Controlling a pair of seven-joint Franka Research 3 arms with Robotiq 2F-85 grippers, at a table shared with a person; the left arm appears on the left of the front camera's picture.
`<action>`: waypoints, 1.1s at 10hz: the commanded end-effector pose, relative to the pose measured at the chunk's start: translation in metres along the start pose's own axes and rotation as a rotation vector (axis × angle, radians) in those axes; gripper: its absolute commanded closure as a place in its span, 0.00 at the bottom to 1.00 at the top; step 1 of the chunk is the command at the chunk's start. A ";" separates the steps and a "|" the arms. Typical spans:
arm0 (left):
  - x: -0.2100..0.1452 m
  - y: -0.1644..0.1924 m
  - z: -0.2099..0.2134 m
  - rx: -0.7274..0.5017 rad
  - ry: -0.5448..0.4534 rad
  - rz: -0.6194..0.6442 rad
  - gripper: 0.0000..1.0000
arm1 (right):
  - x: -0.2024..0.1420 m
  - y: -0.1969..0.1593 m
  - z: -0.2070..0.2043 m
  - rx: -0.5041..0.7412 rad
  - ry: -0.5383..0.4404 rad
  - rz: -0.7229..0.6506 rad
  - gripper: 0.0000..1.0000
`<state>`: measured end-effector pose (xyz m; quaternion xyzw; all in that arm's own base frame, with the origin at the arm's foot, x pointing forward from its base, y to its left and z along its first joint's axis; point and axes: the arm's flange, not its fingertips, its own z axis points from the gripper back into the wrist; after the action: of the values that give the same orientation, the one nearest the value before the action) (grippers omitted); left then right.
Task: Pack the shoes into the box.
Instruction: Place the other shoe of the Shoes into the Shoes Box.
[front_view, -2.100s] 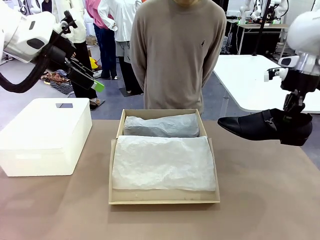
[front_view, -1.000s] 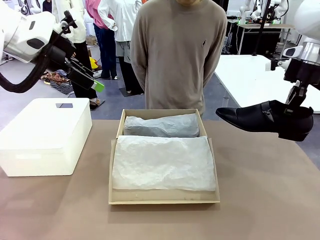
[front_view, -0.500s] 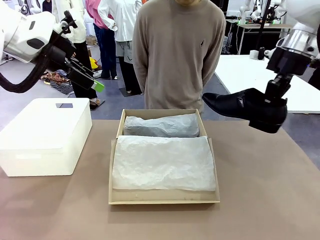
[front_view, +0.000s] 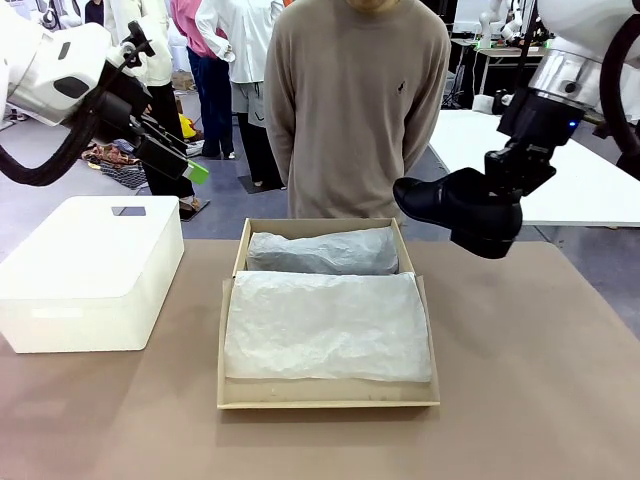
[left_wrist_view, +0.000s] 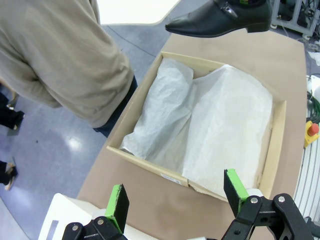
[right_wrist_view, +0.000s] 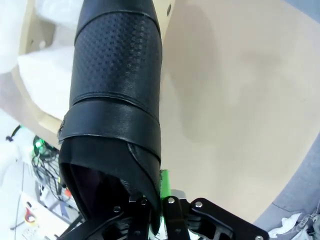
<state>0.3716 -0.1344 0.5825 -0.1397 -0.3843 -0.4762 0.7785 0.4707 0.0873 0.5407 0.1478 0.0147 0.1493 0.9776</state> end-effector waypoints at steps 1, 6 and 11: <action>-0.002 0.002 -0.001 -0.018 -0.018 -0.008 0.00 | 0.003 0.022 0.000 -0.052 -0.093 -0.064 1.00; -0.002 0.002 -0.001 -0.018 -0.018 -0.008 0.00 | 0.009 0.020 0.001 -0.028 -0.059 -0.039 1.00; -0.002 0.002 -0.001 -0.018 -0.018 -0.008 0.00 | 0.011 0.039 -0.004 -0.027 -0.087 -0.140 1.00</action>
<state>0.3716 -0.1344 0.5825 -0.1397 -0.3842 -0.4762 0.7785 0.4743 0.1132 0.5440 0.1363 -0.0097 0.1097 0.9845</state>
